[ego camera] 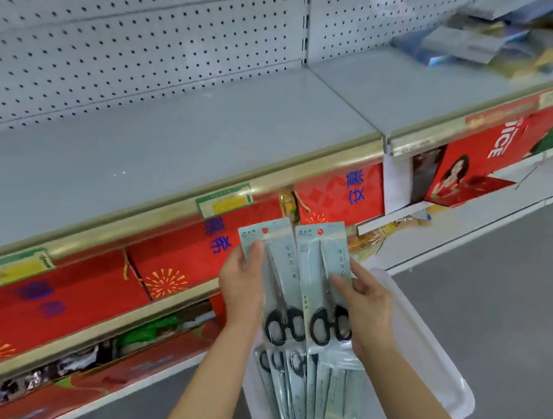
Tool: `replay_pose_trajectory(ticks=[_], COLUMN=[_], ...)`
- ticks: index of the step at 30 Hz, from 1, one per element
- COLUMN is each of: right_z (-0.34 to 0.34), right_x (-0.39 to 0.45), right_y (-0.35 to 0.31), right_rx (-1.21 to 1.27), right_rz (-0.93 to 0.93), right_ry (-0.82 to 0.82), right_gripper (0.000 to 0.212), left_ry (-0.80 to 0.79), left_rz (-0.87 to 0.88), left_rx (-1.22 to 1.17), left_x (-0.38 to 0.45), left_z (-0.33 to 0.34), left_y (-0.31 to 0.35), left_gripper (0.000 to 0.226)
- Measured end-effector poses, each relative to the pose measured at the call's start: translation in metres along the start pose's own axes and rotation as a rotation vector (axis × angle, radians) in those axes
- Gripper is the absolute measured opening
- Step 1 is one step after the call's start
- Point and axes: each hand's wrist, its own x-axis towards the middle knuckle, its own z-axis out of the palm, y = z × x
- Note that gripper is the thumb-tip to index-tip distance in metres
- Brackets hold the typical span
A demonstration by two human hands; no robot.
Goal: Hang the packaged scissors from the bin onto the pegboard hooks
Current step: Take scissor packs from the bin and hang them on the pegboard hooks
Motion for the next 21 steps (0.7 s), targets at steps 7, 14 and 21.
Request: replay_pose_trajectory(ticks=[7, 14, 21], right_z=[0.079, 0.158, 0.215], right_x=[-0.024, -0.044, -0.058], right_y=[-0.080, -0.146, -0.198], right_rx=[0.070, 0.177, 0.180], right_rz=[-0.161, -0.246, -0.325], right_ry=[-0.148, -0.205, -0.225], right_gripper=[0.043, 0.043, 0.048], left_ry=[0.116, 0.106, 0.121], left_rz=[0.271, 0.304, 0.435], left_rx=[0.022, 0.038, -0.017], left_x=[0.013, 0.021, 0.031], left_z=[-0.042, -0.087, -0.118], left_y=[0.111, 0.229, 0.300], left_gripper=[0.034, 0.009, 0.008])
